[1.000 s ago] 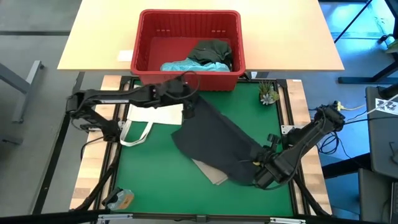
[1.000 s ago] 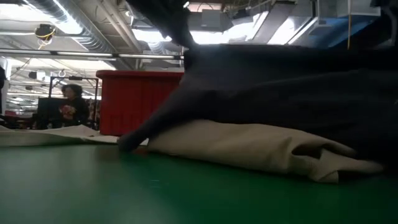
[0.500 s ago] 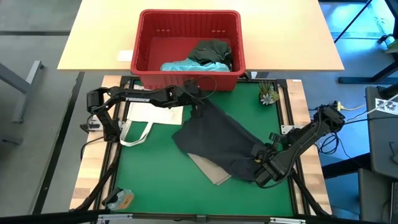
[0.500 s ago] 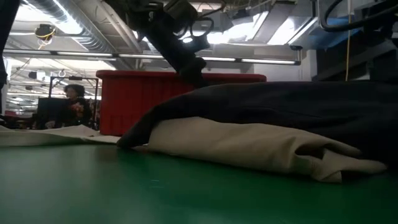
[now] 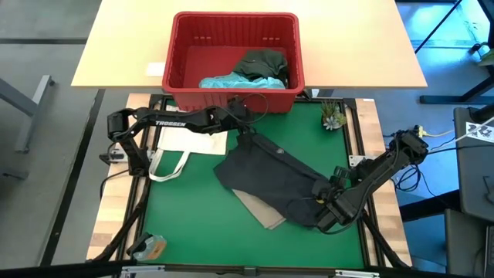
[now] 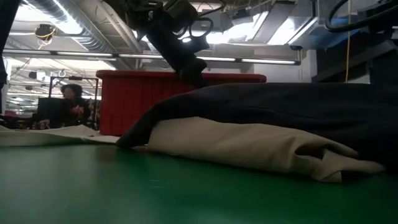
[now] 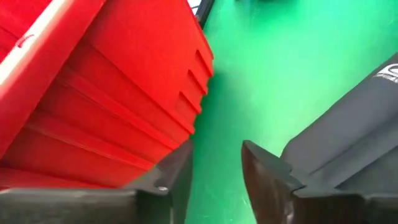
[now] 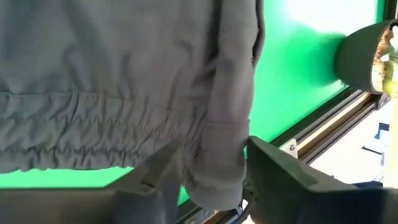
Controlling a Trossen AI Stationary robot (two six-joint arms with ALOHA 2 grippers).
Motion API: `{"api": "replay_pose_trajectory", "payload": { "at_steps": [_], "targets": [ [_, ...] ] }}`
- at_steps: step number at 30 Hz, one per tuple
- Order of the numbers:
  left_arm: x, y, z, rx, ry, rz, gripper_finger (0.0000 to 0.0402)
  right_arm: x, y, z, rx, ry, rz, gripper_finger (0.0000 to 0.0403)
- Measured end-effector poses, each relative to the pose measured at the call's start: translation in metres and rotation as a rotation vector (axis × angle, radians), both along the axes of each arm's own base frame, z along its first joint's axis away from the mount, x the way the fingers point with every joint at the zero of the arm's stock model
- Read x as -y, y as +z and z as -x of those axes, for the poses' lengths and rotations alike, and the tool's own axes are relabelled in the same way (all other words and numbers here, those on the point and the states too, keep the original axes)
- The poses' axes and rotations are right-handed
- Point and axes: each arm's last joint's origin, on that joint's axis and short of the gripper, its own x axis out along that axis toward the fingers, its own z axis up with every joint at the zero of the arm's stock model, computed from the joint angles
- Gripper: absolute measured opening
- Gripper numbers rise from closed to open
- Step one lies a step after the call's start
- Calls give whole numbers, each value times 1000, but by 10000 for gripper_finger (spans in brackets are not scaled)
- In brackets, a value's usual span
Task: Fold Laundry from Bin
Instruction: Fold the black shorts from the red laundry bin
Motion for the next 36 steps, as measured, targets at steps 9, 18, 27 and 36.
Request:
{"api": "replay_pose_trajectory", "payload": {
  "at_steps": [9, 18, 27, 36],
  "targets": [
    [12, 4, -5, 20, -16, 24, 184, 0, 1, 5, -122, 35, -77, 245],
    [43, 41, -22, 62, -109, 16, 181, 3, 4, 7, -144, 93, -30, 237],
    [76, 54, -24, -35, -193, 37, 183, 4, 3, -8, 116, 216, 178, 237],
    [110, 44, -15, -199, -274, 66, 183, 18, -3, -20, 180, 202, 229, 237]
  ]
}}
